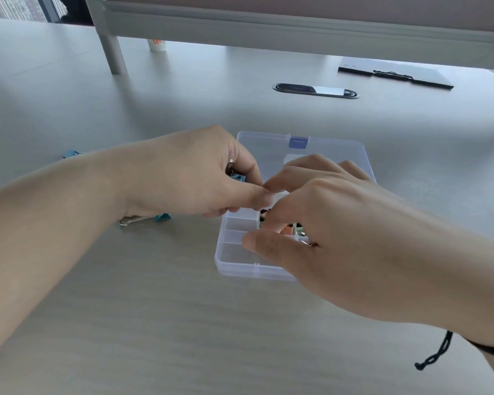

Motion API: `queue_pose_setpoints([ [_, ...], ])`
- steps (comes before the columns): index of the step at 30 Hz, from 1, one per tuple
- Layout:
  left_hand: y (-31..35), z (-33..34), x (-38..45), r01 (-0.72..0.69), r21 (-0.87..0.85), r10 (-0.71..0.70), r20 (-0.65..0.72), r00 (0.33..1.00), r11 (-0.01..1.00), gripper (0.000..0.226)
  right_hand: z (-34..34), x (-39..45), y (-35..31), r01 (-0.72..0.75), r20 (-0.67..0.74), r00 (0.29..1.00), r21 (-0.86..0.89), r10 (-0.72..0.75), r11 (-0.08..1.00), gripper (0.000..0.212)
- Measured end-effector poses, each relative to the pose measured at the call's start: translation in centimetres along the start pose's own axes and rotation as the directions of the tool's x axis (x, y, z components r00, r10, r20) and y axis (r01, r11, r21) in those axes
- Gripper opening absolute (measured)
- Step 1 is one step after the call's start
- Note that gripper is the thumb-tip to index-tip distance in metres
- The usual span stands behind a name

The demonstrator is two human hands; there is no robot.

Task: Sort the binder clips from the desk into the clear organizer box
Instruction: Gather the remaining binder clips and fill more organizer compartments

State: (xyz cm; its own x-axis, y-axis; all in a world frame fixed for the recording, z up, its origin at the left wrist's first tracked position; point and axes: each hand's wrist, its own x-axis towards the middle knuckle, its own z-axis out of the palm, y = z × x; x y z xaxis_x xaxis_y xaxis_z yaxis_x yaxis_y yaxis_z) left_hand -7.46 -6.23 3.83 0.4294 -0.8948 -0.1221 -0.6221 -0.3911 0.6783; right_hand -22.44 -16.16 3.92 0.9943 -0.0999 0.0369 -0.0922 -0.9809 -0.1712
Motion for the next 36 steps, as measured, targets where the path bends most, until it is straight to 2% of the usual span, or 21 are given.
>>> queue_pose_setpoints([
  [3, 0.0, -0.1, 0.0, -0.003, 0.05, 0.002, 0.016, 1.0, 0.999, 0.025, 0.0, -0.1, -0.2, -0.042, 0.001, 0.999, -0.002, 0.042, 0.999, 0.057],
  [6, 0.0, 0.0, 0.1, 0.001, 0.064, -0.001, 0.008, 1.0, 0.998, 0.022, 0.7, 0.1, -0.3, -0.048, -0.057, 0.998, -0.13, 0.04, 0.99, 0.047],
  [9, 0.0, 0.1, 0.2, 0.004, 0.067, -0.003, -0.01, 1.0, 0.998, 0.021, 0.9, 0.3, -0.4, -0.046, -0.114, 0.993, -0.179, 0.026, 0.983, 0.049],
  [15, 0.1, 0.3, 0.1, 0.035, 0.084, -0.032, -0.038, 0.999, 0.996, 0.022, 0.1, 0.0, -0.1, -0.14, -0.04, 0.988, 0.138, 0.147, 0.98, 0.07],
  [17, 0.1, 0.3, 0.1, 0.036, 0.08, -0.033, -0.031, 0.999, 0.996, 0.022, -0.1, 0.1, 0.2, -0.133, -0.041, 0.989, 0.199, 0.144, 0.971, 0.062],
  [20, 0.0, 0.3, 0.2, 0.054, -0.013, -0.054, -0.016, 0.998, 0.998, 0.022, -0.1, 0.4, 1.0, -0.093, -0.126, 0.984, 0.245, 0.127, 0.965, 0.04],
  [23, 0.0, 0.2, 0.4, 0.081, -0.25, -0.083, 0.002, 0.997, 0.965, 0.026, -0.1, 0.7, 2.0, -0.09, -0.244, 0.953, 0.333, 0.178, 0.939, 0.024],
  [25, 0.1, 0.1, 0.6, 0.072, -0.418, -0.086, -0.015, 0.996, 0.905, 0.036, -0.1, 1.1, 2.5, -0.049, -0.345, 0.915, 0.419, 0.209, 0.907, 0.018],
  [27, 0.2, 0.2, 0.6, 0.048, -0.507, -0.085, -0.051, 0.995, 0.861, 0.042, -0.1, 1.4, 2.9, 0.018, -0.429, 0.876, 0.485, 0.22, 0.874, 0.018],
  [30, 0.5, 0.7, 0.4, -0.009, -0.54, -0.03, -0.064, 0.998, 0.841, 0.047, 0.1, 1.5, 2.8, 0.075, -0.441, 0.87, 0.561, 0.221, 0.824, 0.011],
  [32, 0.8, 1.2, 0.3, -0.016, -0.538, -0.008, -0.043, 0.999, 0.843, 0.059, 0.4, 1.5, 2.5, 0.114, -0.427, 0.888, 0.561, 0.169, 0.82, 0.003],
  [34, 1.1, 1.6, 0.2, -0.004, -0.534, -0.01, -0.023, 1.0, 0.845, 0.072, 0.7, 1.6, 2.4, 0.137, -0.423, 0.895, 0.56, 0.141, 0.817, 0.006],
  [36, 1.2, 1.7, 0.1, -0.005, -0.544, 0.001, -0.008, 1.0, 0.839, 0.075, 0.8, 1.7, 2.5, 0.135, -0.428, 0.891, 0.566, 0.149, 0.813, 0.009],
])
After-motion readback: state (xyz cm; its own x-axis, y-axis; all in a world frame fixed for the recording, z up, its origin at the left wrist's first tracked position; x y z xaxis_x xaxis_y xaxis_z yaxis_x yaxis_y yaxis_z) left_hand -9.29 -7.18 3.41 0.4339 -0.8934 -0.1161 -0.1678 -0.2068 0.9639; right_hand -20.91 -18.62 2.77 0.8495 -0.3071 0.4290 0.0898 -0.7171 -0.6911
